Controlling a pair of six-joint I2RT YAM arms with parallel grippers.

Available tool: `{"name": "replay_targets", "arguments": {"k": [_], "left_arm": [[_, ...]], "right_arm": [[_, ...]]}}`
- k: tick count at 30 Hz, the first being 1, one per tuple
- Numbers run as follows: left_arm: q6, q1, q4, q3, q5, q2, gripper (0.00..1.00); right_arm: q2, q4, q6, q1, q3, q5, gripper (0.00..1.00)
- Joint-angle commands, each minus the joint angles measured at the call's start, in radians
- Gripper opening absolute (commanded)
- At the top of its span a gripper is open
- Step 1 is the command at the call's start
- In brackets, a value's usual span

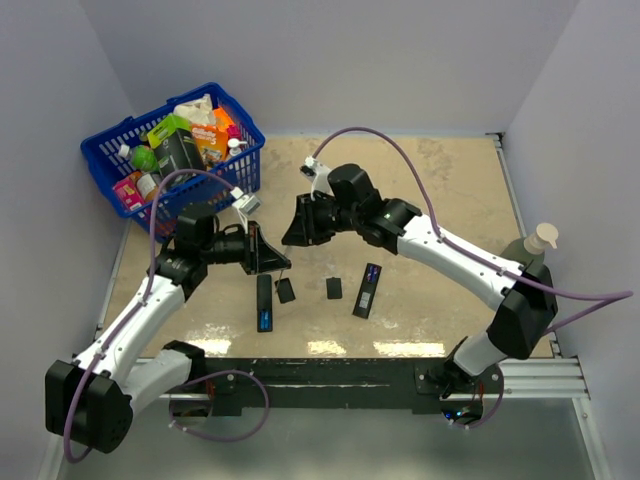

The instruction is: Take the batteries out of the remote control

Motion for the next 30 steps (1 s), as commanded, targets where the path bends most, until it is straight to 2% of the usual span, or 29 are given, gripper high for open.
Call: {"name": "replay_targets", "arguments": {"k": [1, 2, 3, 5, 6, 7, 9, 10, 17, 21, 26, 30], "left_arm": [[0.035, 0.002, 0.025, 0.014, 0.020, -0.021, 0.00], [0.038, 0.002, 0.022, 0.015, 0.019, -0.018, 0.00], [0.043, 0.002, 0.015, 0.017, 0.009, -0.015, 0.00], [0.057, 0.002, -0.015, 0.032, -0.010, 0.002, 0.00], [0.057, 0.002, -0.027, 0.047, -0.030, 0.009, 0.06], [0.057, 0.002, -0.055, 0.057, -0.044, 0.021, 0.26], [0.054, 0.002, -0.080, 0.081, -0.084, 0.028, 0.40], [0.041, 0.002, -0.080, 0.087, -0.092, 0.023, 0.73], [-0.029, 0.037, -0.136, 0.109, -0.305, 0.020, 0.81], [-0.086, 0.149, -0.167, 0.062, -0.363, 0.026, 0.87], [-0.112, 0.213, -0.253, 0.031, -0.492, 0.074, 0.85], [-0.140, 0.247, -0.270, -0.035, -0.497, 0.098, 0.82]], "right_arm": [[-0.030, 0.009, -0.036, -0.005, 0.024, 0.004, 0.15], [-0.036, 0.017, -0.041, -0.010, 0.018, 0.006, 0.11], [-0.046, 0.020, -0.042, -0.010, 0.010, 0.007, 0.01], [-0.059, 0.026, -0.046, -0.013, -0.007, 0.017, 0.00], [-0.072, 0.029, -0.046, -0.012, -0.013, 0.018, 0.00], [-0.079, 0.031, -0.046, -0.013, -0.025, 0.023, 0.00], [-0.097, 0.046, -0.036, -0.012, -0.043, 0.047, 0.00], [-0.123, 0.063, -0.029, -0.012, -0.080, 0.060, 0.00], [-0.223, 0.250, 0.099, 0.001, -0.257, 0.225, 0.00], [-0.247, 0.377, 0.114, 0.065, -0.356, 0.352, 0.00], [-0.231, 0.486, 0.091, 0.217, -0.418, 0.565, 0.00], [-0.188, 0.596, 0.109, 0.284, -0.456, 0.603, 0.00]]}}
